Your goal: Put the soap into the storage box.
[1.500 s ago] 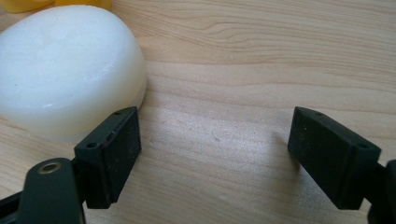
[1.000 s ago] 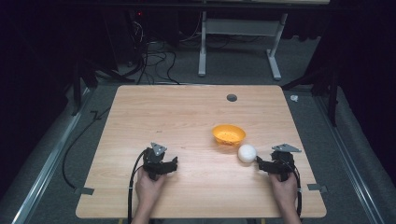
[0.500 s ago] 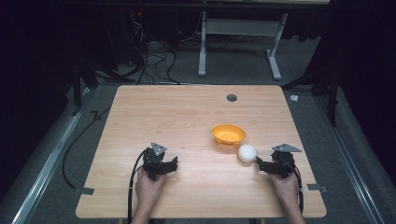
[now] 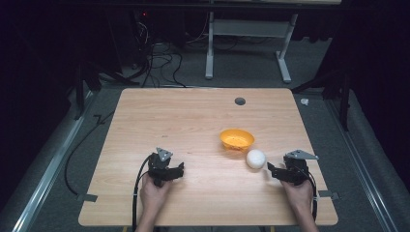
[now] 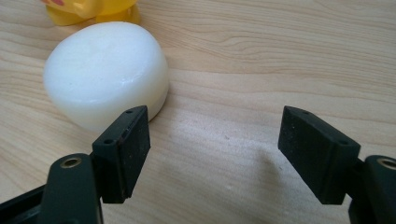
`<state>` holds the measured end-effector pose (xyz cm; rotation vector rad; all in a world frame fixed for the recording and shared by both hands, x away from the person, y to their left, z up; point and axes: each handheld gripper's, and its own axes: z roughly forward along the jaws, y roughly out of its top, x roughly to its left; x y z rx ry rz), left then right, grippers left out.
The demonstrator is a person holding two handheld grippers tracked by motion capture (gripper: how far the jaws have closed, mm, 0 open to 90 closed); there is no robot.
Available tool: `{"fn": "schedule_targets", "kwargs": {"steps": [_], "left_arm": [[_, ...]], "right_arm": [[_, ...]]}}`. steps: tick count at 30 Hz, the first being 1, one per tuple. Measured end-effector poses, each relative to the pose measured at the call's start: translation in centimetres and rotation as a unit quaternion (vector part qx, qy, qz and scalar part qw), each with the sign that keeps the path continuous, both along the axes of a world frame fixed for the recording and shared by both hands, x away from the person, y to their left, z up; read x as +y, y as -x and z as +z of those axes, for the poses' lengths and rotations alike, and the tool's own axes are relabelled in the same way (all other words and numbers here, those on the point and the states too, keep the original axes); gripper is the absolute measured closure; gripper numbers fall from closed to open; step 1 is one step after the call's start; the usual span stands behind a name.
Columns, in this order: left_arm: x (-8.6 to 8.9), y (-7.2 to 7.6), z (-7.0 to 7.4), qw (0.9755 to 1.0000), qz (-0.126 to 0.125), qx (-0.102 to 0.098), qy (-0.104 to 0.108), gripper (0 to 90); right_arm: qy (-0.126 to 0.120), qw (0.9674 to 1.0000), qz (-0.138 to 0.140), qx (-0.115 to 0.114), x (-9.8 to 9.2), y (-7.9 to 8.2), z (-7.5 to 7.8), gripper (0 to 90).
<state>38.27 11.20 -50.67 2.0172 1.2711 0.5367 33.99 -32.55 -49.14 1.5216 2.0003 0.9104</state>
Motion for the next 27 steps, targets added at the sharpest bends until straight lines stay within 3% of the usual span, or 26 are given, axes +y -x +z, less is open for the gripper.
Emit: {"fn": "schedule_targets", "kwargs": {"steps": [3,15,27], "left_arm": [[0.0,0.0,0.0,1.0000,0.000,0.000,0.000,20.3],[0.0,0.0,0.0,1.0000,0.000,0.000,0.000,20.3],[0.0,0.0,0.0,1.0000,0.000,0.000,0.000,20.3]], "right_arm": [[-0.002,0.9999,0.002,-0.011,-0.1,0.9,0.4,26.2],[0.000,0.9996,0.022,-0.018,0.8,3.1,1.2,26.8],[-0.008,0.9984,0.055,-0.010,3.1,2.0,1.0,23.2]]}}
